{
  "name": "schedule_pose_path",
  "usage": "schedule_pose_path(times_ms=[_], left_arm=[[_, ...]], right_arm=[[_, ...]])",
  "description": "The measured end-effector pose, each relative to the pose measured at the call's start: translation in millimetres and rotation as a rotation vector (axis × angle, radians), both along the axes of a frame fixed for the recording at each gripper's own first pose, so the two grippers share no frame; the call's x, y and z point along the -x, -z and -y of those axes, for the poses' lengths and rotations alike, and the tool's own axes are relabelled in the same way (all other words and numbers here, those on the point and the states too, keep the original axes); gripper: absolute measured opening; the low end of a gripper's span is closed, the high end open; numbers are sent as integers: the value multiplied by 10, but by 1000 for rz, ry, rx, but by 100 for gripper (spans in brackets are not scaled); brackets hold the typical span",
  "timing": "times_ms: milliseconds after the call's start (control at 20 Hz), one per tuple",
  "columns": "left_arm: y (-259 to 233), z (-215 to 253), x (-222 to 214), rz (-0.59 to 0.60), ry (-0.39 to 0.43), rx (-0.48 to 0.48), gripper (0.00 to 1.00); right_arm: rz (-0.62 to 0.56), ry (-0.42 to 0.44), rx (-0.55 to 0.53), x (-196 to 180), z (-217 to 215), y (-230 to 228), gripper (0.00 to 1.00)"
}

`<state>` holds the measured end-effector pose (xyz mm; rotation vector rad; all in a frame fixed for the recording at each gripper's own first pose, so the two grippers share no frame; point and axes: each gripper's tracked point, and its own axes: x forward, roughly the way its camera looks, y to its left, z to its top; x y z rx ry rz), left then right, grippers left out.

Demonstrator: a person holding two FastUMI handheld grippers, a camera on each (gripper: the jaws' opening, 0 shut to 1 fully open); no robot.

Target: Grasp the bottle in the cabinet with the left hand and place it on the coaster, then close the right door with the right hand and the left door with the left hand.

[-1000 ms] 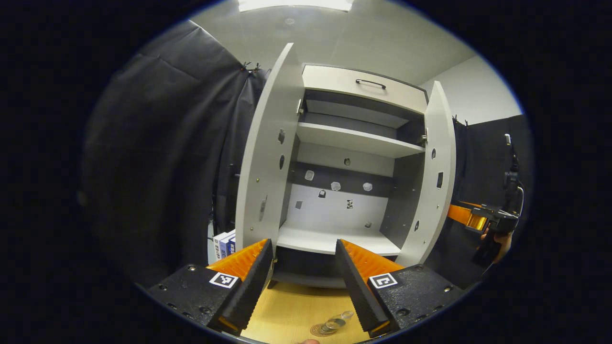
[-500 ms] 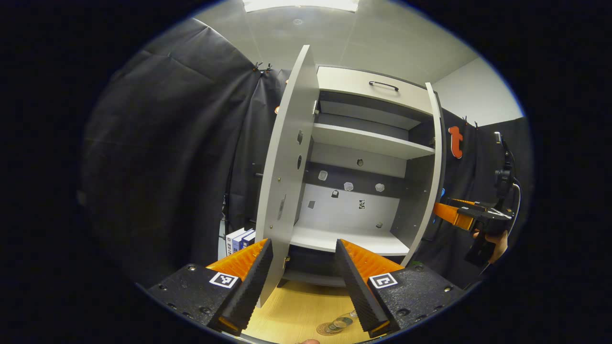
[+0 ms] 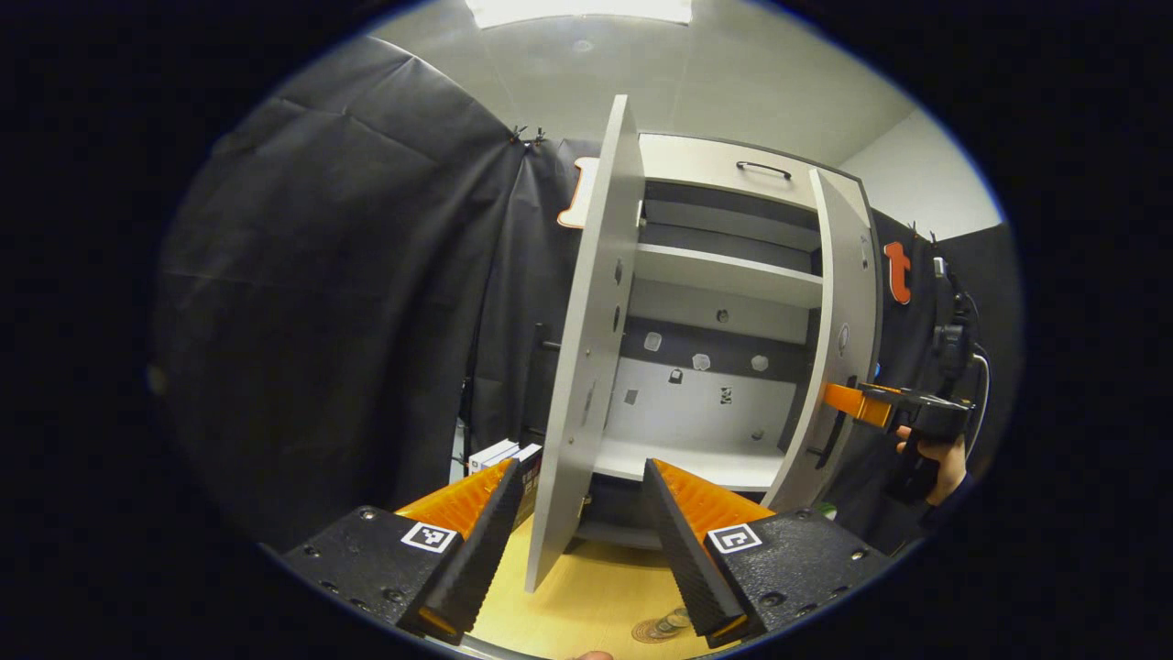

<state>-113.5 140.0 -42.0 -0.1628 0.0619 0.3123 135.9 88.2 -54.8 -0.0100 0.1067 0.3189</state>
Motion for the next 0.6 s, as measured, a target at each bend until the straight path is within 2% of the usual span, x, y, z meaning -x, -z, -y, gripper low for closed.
schedule_pose_path(times_ms=[100, 150, 250, 550, 600], left_arm=[[30, -65, 30, -2, -13, 5, 81], [44, -92, 46, -3, -19, 6, 84], [51, -132, 64, -4, -29, 2, 81], [57, -189, 94, -3, -43, -6, 81], [53, -194, 103, -2, -45, -8, 84]], right_arm=[[2, 11, -4, -52, -43, 19, 97], [-1, 15, -9, -85, -70, 29, 98], [-7, 21, -14, -145, -110, 50, 98], [-14, 48, -22, -299, -212, 84, 98], [-20, 51, -30, -312, -226, 97, 98]])
